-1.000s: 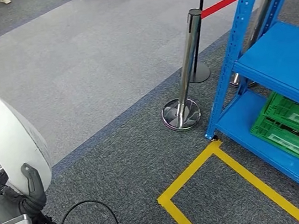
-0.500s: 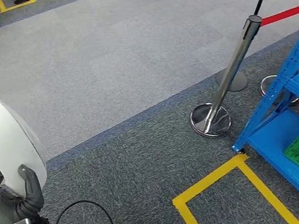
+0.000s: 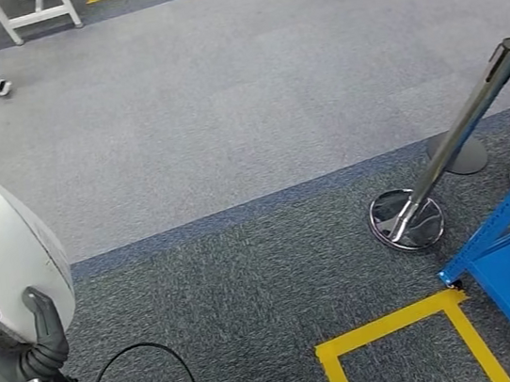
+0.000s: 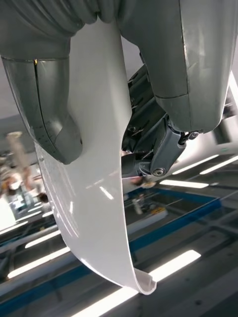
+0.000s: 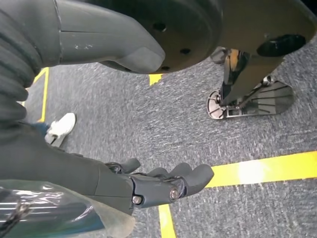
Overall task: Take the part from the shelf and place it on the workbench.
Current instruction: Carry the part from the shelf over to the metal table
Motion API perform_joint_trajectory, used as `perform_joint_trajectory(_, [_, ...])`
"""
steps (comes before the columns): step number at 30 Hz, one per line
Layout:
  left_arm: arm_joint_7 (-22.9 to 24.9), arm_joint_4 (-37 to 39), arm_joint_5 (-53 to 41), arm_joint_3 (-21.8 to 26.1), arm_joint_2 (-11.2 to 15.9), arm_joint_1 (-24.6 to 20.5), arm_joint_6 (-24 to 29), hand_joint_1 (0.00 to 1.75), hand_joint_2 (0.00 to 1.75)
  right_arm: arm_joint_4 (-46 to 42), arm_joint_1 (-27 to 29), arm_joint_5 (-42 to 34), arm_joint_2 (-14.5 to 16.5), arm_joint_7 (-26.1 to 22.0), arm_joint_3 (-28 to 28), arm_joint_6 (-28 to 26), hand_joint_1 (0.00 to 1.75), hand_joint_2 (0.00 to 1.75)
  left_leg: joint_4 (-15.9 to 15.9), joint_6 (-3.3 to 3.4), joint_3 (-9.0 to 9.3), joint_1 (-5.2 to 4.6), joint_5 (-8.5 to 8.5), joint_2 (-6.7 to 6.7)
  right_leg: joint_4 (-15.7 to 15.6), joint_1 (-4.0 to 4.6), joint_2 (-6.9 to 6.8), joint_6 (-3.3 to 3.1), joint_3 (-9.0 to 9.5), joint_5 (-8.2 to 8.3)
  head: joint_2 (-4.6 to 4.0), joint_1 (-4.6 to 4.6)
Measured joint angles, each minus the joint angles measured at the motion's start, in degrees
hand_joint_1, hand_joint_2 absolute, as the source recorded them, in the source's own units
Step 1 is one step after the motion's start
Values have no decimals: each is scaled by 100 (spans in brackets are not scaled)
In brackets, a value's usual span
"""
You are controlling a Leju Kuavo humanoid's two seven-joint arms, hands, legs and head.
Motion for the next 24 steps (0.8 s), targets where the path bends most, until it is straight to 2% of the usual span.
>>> perform_joint_trajectory(1, [0,0,3,1,2,5,0,175,175,0,3,0,-1,0,-6,0,0,175,61,-17,-26,17,36,8,1,1,-88,5,6,-13,0,-2])
perform_joint_trajectory(2, [0,-1,10,1,3,8,0,175,175,0,1,0,-1,0,-14,0,0,175,-111,-27,65,30,177,31,2,0,-169,16,20,-28,0,-2])
perform_joint_trajectory(3, [0,-3,24,1,5,9,0,175,175,0,-2,0,-1,-1,-22,0,0,175,-466,-30,252,38,382,105,2,0,-244,32,43,-47,0,-2])
perform_joint_trajectory(4, [0,-5,39,1,5,6,0,175,175,-1,-5,0,-1,-2,-28,0,0,175,-856,-28,460,29,533,247,2,6,-310,55,66,-69,0,-2])
perform_joint_trajectory(5, [0,-10,56,1,5,1,0,175,175,-1,-9,1,-1,-3,-33,0,0,175,-1186,2,625,14,639,367,11,24,-372,85,86,-98,0,1])
perform_joint_trajectory(6, [1,-17,69,1,5,-3,0,175,175,-2,-12,2,-1,-4,-35,1,0,175,-1384,39,721,-6,678,459,16,41,-430,115,99,-121,0,1])
perform_joint_trajectory(7, [2,-26,77,3,5,-4,0,175,175,-2,-15,3,-1,-5,-37,3,0,175,-1446,83,740,-30,655,479,16,56,-487,146,115,-140,0,1])
perform_joint_trajectory(9, [3,-47,85,9,8,4,0,175,175,-2,-29,7,-1,-5,-40,11,0,175,-1465,175,727,-40,665,343,9,47,-572,212,142,-179,0,-4])
perform_joint_trajectory(10, [3,-63,87,14,8,7,0,175,175,-2,-39,8,-1,-5,-43,17,0,175,-1478,212,731,-35,670,276,47,31,-492,245,136,-230,0,2])
perform_joint_trajectory(11, [2,-76,91,17,7,2,0,175,175,-2,-46,9,-1,-6,-48,21,0,175,-1492,248,735,-26,680,212,185,17,-348,269,75,-332,0,13])
perform_joint_trajectory(13, [2,-94,113,20,2,-12,0,175,175,-2,-43,10,-1,-7,-61,28,0,175,-1502,303,735,-22,691,91,833,7,8,279,-236,-663,0,39])
perform_joint_trajectory(14, [2,-94,130,20,0,-17,0,175,175,-2,-35,10,-1,-6,-69,31,0,175,-1501,322,732,-32,693,17,1261,10,97,272,-461,-823,0,44])
perform_joint_trajectory(15, [2,-94,149,20,-1,-16,0,175,175,-2,-25,11,-1,-5,-75,33,0,175,-1499,332,732,-42,694,-64,1594,13,139,261,-657,-903,0,46])
perform_joint_trajectory(16, [2,-94,167,22,-1,-14,0,175,175,-2,-17,13,-1,-2,-79,34,0,175,-1498,336,734,-54,694,-153,1739,16,161,243,-776,-870,0,48])
perform_joint_trajectory(17, [2,-94,192,24,-1,-12,0,175,175,-2,-12,16,-1,3,-81,34,0,175,-1496,338,738,-62,694,-244,1647,17,183,220,-785,-722,0,47])
perform_joint_trajectory(18, [2,-94,217,25,0,-12,0,175,175,-2,-10,21,-2,11,-81,30,0,175,-1494,338,744,-67,694,-332,1339,18,231,191,-687,-492,0,48])
perform_joint_trajectory(19, [2,-94,239,25,1,-13,0,175,175,-2,-10,27,-5,21,-82,23,0,175,-1491,336,747,-65,694,-413,926,17,361,161,-532,-259,0,48])
perform_joint_trajectory(20, [2,-94,261,25,2,-17,0,175,175,-2,-12,34,-11,31,-82,12,0,175,-1480,326,741,-70,692,-489,541,4,531,142,-378,-96,0,44])
perform_joint_trajectory(21, [2,-94,275,25,2,-19,0,175,175,-2,-14,38,-17,39,-82,-5,0,175,-1476,305,727,-64,696,-560,273,1,666,134,-253,-6,0,46])
perform_joint_trajectory(22, [2,-94,286,25,4,-18,0,175,175,-2,-16,40,-22,46,-82,-23,0,175,-1478,273,709,-50,705,-630,139,1,758,133,-183,14,0,45])
perform_joint_trajectory(23, [3,-94,297,25,5,-16,0,175,175,-2,-16,40,-25,52,-83,-40,0,175,-1484,233,691,-40,719,-703,106,6,750,133,-149,6,0,45])
perform_joint_trajectory(24, [3,-96,302,25,8,-9,0,175,175,-2,-15,37,-25,58,-85,-60,0,175,-1499,194,678,-29,739,-780,90,7,670,123,-126,21,0,45])
